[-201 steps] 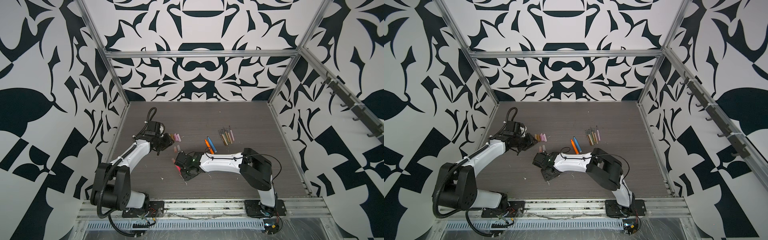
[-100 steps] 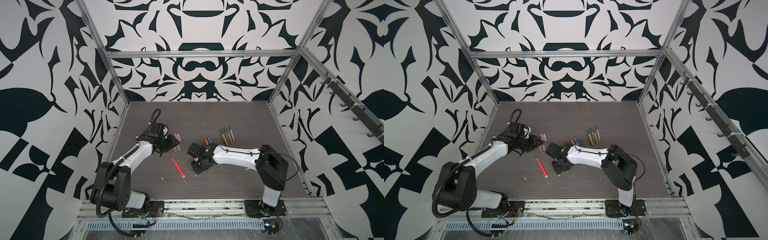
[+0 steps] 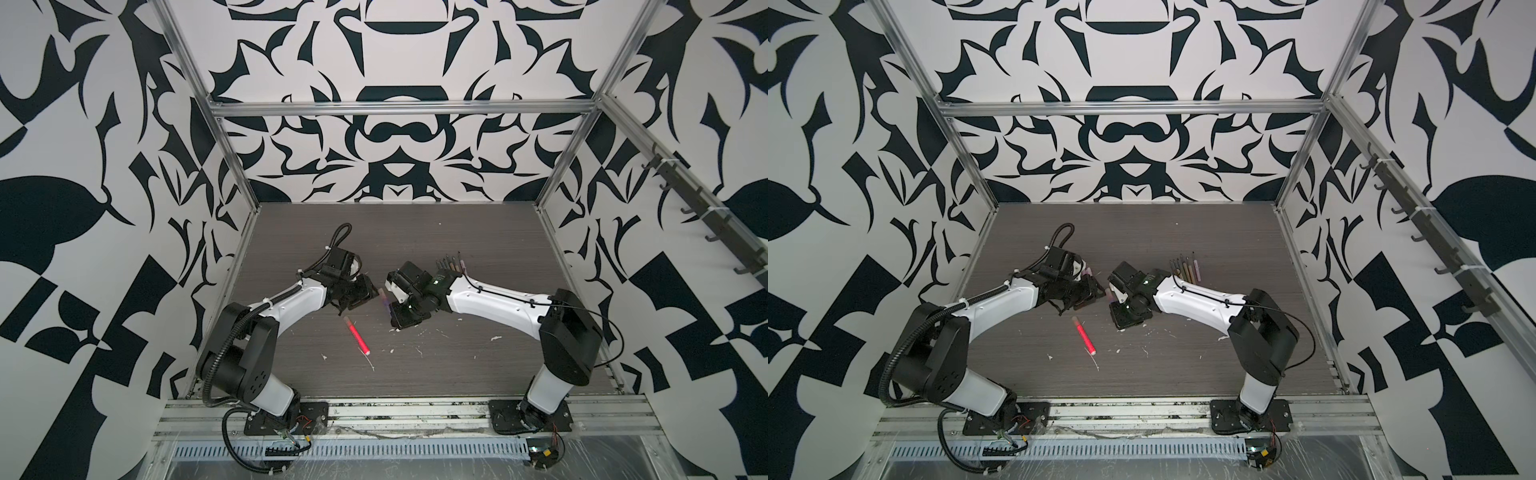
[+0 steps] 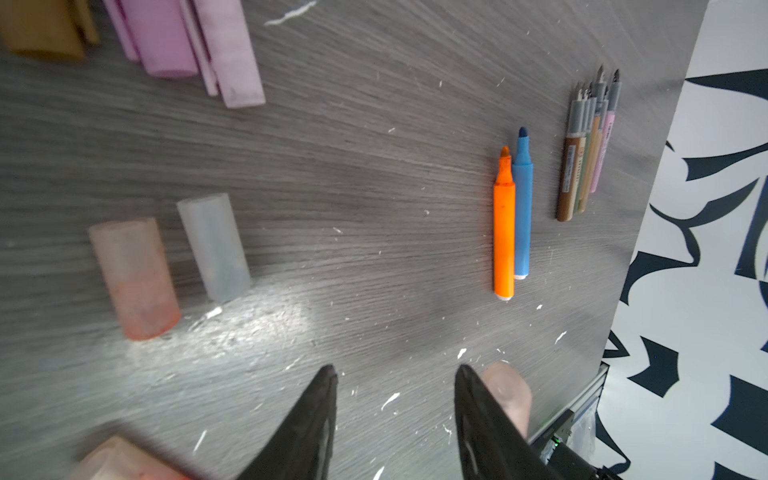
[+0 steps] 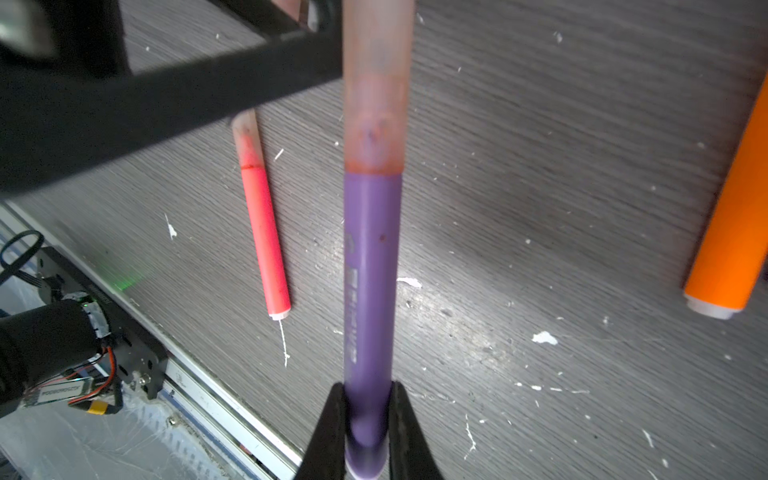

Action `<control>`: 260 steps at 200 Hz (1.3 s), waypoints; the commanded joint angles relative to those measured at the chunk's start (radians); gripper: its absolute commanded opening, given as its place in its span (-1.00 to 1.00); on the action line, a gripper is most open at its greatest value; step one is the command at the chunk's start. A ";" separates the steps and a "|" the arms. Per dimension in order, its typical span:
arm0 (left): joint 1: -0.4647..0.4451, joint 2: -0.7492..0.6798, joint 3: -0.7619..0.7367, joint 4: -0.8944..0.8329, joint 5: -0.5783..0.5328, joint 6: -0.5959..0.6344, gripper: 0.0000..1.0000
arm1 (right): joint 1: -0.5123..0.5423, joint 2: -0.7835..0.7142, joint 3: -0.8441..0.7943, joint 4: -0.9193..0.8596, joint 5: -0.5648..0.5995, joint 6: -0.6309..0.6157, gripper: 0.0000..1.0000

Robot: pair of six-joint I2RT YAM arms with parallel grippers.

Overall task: Open the pen caps
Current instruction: 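Lift the purple marker and bring its cap to the left gripper, then close the left gripper on the purple marker's cap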

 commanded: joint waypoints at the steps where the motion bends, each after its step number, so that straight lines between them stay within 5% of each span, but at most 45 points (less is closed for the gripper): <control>1: -0.005 -0.004 0.025 0.020 -0.009 -0.020 -0.01 | -0.008 -0.013 -0.008 0.026 -0.038 0.011 -1.00; 144: -0.022 0.014 0.027 0.096 0.051 -0.065 -0.02 | -0.023 -0.003 0.012 0.068 -0.061 0.035 -1.00; 179: -0.028 0.023 0.030 0.107 0.057 -0.074 -0.25 | -0.021 -0.006 0.009 0.074 -0.061 0.033 -1.00; 260: -0.037 0.036 0.038 0.115 0.076 -0.086 -0.41 | -0.021 -0.008 0.010 0.081 -0.046 0.030 -1.00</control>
